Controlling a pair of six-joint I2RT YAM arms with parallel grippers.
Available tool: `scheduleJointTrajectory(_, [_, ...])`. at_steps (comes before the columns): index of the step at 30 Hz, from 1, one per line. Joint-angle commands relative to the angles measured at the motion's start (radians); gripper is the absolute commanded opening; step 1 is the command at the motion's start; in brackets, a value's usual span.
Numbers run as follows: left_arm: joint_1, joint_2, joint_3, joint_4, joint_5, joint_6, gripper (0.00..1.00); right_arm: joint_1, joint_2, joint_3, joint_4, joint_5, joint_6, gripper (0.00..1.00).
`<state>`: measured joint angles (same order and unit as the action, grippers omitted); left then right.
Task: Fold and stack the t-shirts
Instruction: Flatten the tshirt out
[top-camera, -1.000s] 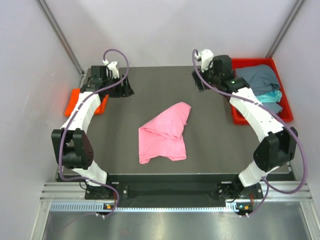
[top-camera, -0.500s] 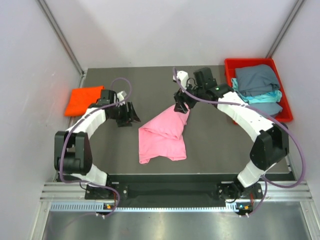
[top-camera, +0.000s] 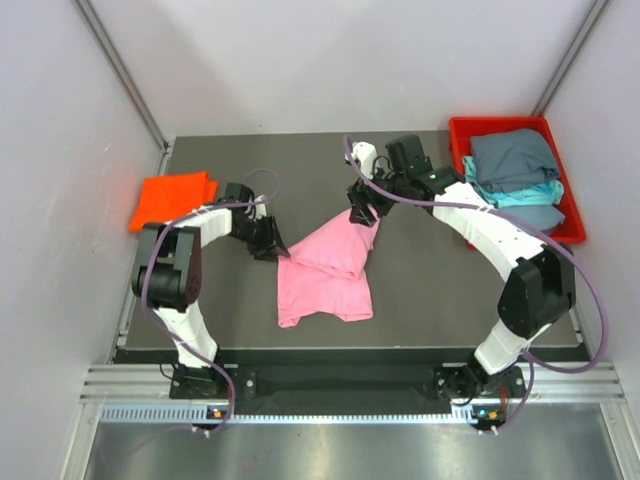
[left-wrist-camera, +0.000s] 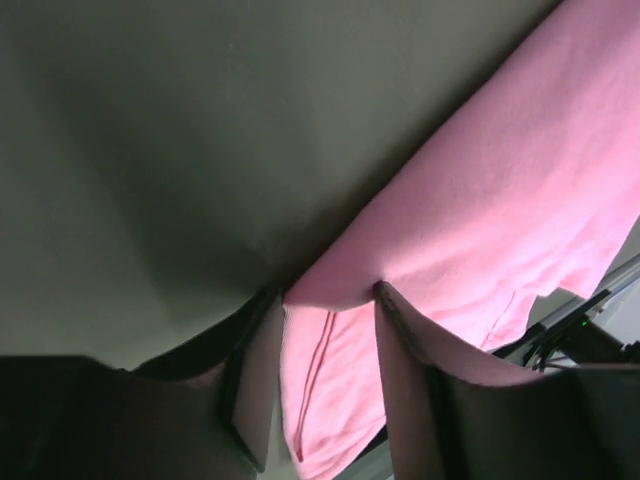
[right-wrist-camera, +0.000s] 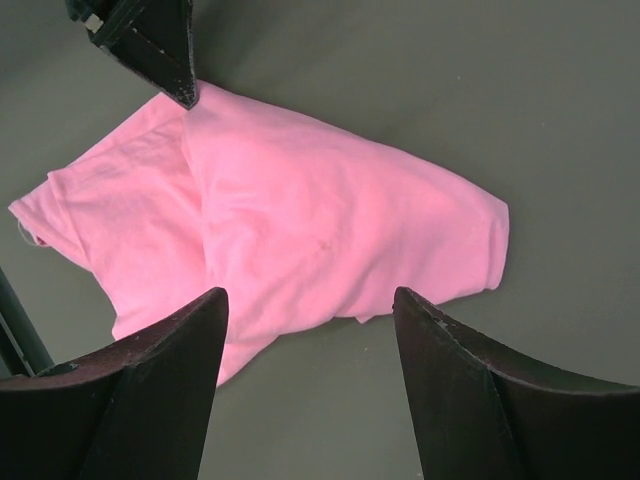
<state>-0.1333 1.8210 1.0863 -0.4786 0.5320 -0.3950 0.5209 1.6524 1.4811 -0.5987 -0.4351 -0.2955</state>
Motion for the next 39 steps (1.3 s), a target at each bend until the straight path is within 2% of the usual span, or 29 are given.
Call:
scheduleJointTrajectory(1, [-0.026,0.038,0.061,0.044,-0.003,0.001,0.38,0.002,-0.054,0.015,0.031,0.016,-0.021,0.68])
scheduleJointTrajectory(3, [-0.032,0.046,0.084,0.04,-0.004,0.005,0.24,0.002,-0.052,0.013,0.036,0.025,-0.024,0.68])
scheduleJointTrajectory(4, [-0.032,0.046,0.09,0.038,-0.004,0.007,0.05,0.002,-0.052,0.013,0.039,0.029,-0.024,0.68])
scheduleJointTrajectory(5, [-0.032,0.041,0.096,0.037,-0.015,0.007,0.0,0.004,-0.049,0.011,0.042,0.032,-0.022,0.68])
scheduleJointTrajectory(8, [-0.032,0.005,0.125,0.028,-0.029,0.036,0.0,0.002,-0.048,0.016,0.053,0.042,-0.019,0.68])
scheduleJointTrajectory(11, [-0.032,-0.051,0.23,0.002,-0.043,0.115,0.0,0.002,-0.045,0.037,0.053,0.076,-0.039,0.68])
scheduleJointTrajectory(14, [-0.032,-0.094,0.461,-0.041,-0.079,0.244,0.0,0.002,-0.042,0.061,0.068,0.117,-0.042,0.68])
scheduleJointTrajectory(15, [-0.032,-0.113,0.588,-0.046,-0.095,0.272,0.0,0.002,-0.039,0.077,0.074,0.133,-0.045,0.68])
scheduleJointTrajectory(17, [-0.032,-0.14,0.685,-0.011,-0.104,0.323,0.0,0.001,-0.028,0.1,0.074,0.141,-0.053,0.68])
scheduleJointTrajectory(22, [-0.032,-0.155,0.894,0.008,-0.038,0.28,0.0,0.001,-0.023,0.111,0.083,0.174,-0.057,0.68])
scheduleJointTrajectory(24, [-0.037,-0.172,0.882,0.037,-0.009,0.231,0.0,0.002,-0.031,0.102,0.088,0.193,-0.059,0.68])
scheduleJointTrajectory(28, [-0.077,-0.196,0.799,-0.021,0.013,0.275,0.0,-0.001,-0.054,0.07,0.094,0.225,-0.07,0.69])
scheduleJointTrajectory(31, [-0.077,-0.251,0.701,0.046,-0.021,0.231,0.0,-0.007,-0.068,0.05,0.099,0.23,-0.068,0.69])
scheduleJointTrajectory(34, [-0.078,-0.223,0.643,-0.024,-0.012,0.215,0.0,-0.016,-0.075,0.031,0.106,0.236,-0.06,0.69])
scheduleJointTrajectory(36, [-0.078,-0.241,0.574,-0.011,-0.038,0.214,0.0,-0.022,-0.072,0.03,0.115,0.26,-0.059,0.69])
scheduleJointTrajectory(39, [-0.091,-0.256,0.52,-0.005,0.043,0.185,0.0,-0.036,-0.069,0.03,0.125,0.271,-0.045,0.7])
